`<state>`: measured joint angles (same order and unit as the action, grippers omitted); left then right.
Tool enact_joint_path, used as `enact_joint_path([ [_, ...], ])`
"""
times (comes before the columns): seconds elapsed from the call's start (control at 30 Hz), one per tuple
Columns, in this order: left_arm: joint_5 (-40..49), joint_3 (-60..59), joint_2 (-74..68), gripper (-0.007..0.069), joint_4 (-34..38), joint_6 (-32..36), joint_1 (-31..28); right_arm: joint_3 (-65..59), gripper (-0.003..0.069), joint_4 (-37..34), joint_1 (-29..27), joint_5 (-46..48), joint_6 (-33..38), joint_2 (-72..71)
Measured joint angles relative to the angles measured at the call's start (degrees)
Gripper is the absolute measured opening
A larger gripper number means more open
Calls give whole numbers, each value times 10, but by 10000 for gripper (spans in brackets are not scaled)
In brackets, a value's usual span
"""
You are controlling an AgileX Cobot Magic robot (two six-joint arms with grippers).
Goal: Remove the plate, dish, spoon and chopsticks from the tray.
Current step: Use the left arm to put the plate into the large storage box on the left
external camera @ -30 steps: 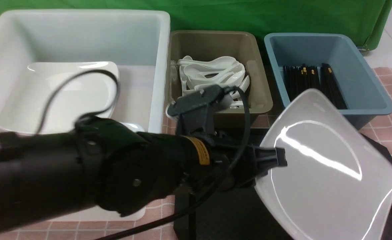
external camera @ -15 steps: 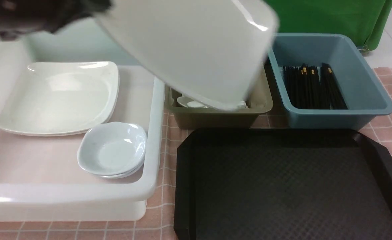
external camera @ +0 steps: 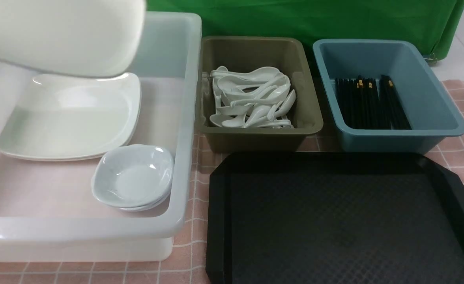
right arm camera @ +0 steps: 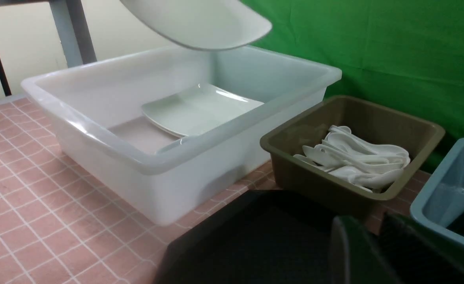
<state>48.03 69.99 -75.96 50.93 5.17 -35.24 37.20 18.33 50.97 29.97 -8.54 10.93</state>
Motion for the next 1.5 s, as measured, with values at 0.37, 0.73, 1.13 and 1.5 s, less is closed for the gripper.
enact_joint_path([
  [0.37,-81,0,-98,26,-2,18,31,0,167,0,0,12,0,0],
  [0.73,-151,0,-186,26,-43,19,73,0,184,11,0,68,8,0],
  [1.13,-176,6,-247,20,-48,24,80,0,192,12,0,81,12,0],
  [1.5,-157,6,-271,120,-80,27,84,0,199,12,0,82,-1,0],
])
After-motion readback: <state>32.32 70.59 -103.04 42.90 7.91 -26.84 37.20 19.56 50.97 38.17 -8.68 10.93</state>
